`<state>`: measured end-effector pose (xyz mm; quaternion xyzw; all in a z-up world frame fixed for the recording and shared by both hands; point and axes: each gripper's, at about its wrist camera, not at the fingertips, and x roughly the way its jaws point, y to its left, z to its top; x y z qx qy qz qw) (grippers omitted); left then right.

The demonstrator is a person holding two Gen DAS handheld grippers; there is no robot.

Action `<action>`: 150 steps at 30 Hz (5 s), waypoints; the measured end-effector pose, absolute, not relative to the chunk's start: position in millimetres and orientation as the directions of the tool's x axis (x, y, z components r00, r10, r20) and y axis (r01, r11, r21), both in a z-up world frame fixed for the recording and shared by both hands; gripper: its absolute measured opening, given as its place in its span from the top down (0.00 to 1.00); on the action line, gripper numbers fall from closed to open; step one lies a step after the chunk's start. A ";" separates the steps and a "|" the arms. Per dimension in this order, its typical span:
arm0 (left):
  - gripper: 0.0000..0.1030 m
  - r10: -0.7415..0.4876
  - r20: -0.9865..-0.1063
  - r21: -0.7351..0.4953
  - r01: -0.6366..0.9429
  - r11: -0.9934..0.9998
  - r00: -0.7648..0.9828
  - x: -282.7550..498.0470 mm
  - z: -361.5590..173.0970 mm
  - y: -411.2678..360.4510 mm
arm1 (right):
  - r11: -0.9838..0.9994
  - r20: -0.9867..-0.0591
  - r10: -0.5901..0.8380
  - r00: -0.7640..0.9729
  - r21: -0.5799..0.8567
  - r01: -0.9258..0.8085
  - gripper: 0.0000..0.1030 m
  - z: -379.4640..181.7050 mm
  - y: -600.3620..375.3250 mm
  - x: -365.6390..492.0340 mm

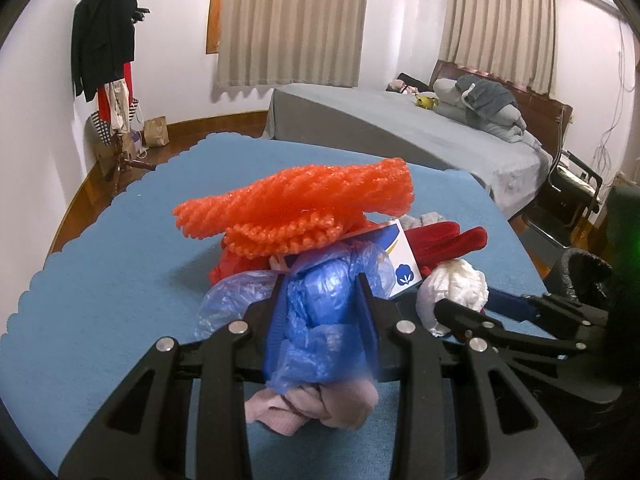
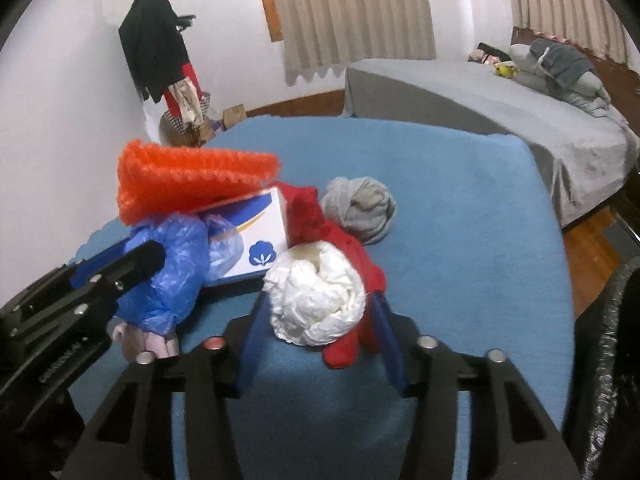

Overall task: Collect trash
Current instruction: 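Carry the blue bag and white tissue over the bin and release both, then grasp the pink cloth with the left gripper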

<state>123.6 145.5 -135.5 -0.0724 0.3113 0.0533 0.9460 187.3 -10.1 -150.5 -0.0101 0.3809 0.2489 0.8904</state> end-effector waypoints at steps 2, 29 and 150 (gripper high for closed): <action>0.69 0.057 -0.597 -0.103 -0.146 0.984 0.800 123.5 -135.5 145.4 | 0.872 -0.690 0.444 0.571 0.188 -0.452 0.71 -153.2 -11.1 188.6; 0.69 -0.079 -0.536 -0.120 0.016 0.993 0.840 109.1 -103.8 88.6 | 0.906 -0.577 0.420 0.700 0.225 -0.358 0.75 -89.9 -95.0 138.6; 0.61 0.076 -0.707 -0.086 -0.192 0.977 0.703 101.8 -159.3 140.8 | 0.946 -0.641 0.306 0.704 0.124 -0.298 0.06 -140.6 -98.6 118.8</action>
